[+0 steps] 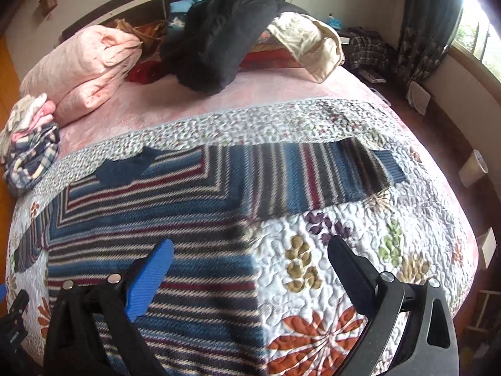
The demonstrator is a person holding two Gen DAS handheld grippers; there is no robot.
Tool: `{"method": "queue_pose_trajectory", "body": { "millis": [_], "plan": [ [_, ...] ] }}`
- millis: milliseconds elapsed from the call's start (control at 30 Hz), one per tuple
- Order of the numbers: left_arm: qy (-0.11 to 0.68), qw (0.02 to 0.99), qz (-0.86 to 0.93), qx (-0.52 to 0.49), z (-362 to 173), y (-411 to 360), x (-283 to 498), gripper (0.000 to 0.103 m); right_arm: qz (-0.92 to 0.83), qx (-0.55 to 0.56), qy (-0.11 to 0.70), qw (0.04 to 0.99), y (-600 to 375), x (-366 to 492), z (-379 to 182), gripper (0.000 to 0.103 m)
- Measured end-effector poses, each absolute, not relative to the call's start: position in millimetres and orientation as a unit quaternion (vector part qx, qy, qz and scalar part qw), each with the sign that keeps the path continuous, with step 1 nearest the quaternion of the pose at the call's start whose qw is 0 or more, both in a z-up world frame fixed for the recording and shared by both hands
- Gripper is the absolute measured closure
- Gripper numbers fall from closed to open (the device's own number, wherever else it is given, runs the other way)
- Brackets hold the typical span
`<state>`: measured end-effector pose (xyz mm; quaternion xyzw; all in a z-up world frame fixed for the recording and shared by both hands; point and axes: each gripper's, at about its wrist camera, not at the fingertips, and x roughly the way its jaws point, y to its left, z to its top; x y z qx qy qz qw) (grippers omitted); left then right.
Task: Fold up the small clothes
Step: 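Move the right tool to the ribbed cuff of the outstretched sleeve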
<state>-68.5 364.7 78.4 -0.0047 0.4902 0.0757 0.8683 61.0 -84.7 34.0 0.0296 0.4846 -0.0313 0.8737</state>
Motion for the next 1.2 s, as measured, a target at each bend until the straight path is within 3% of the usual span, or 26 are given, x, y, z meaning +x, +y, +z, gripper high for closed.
{"method": "queue_pose_trajectory", "body": {
  "millis": [267, 600, 1200],
  "plan": [
    [0.476, 0.876, 0.084, 0.007, 86, 356, -59, 0.003, -0.082, 0.061, 0.496, 0.862, -182, 142, 11, 0.004],
    [0.474, 0.876, 0.083, 0.024, 80, 333, -35, 0.003, -0.139, 0.105, 0.548, 0.818, -311, 207, -75, 0.005],
    [0.489, 0.871, 0.047, 0.001, -3, 233, 110, 0.003, -0.109, 0.134, 0.591, 0.788, -379, 240, -150, 0.009]
  ]
}}
